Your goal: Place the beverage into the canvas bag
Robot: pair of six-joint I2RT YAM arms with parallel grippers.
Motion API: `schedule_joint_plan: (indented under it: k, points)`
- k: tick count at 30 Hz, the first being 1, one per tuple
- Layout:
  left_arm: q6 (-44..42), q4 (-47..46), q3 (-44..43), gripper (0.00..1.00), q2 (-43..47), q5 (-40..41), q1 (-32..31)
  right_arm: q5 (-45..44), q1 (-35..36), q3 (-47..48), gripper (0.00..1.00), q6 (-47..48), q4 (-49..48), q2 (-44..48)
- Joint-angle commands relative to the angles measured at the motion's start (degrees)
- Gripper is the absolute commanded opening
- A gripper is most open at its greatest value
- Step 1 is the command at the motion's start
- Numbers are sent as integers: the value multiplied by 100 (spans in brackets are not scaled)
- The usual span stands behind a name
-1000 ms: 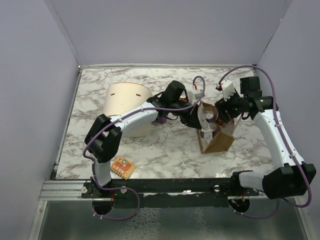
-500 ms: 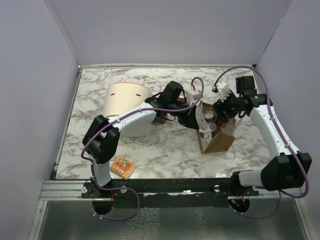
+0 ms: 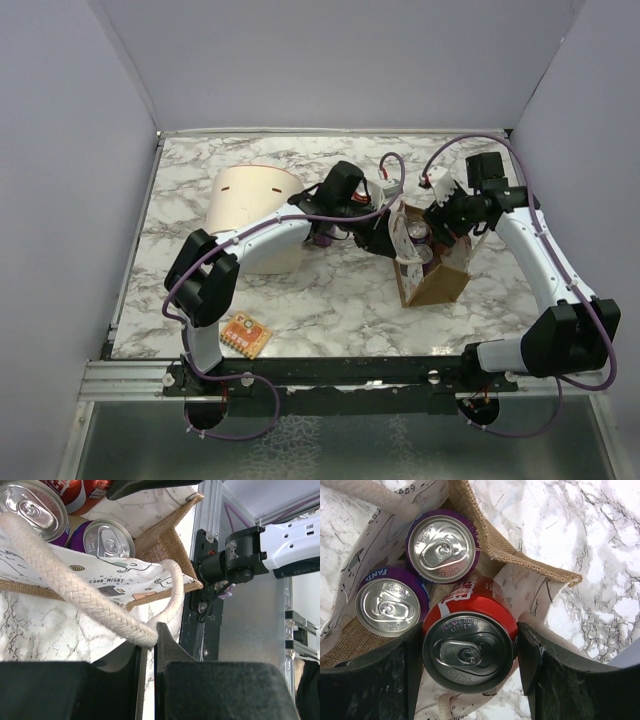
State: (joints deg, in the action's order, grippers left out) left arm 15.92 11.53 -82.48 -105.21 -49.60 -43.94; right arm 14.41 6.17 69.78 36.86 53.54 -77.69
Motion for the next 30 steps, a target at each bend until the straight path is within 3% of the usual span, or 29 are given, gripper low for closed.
schedule_joint_plan:
  k: [1, 30]
  points:
    - [-61, -23, 33, 0, 143, 96, 51, -281, 205, -74, 1, 148, -237, 118]
    - [3, -193, 256, 0, 299, 33, 105, 84, 244, -654, 1, -514, -990, 71]
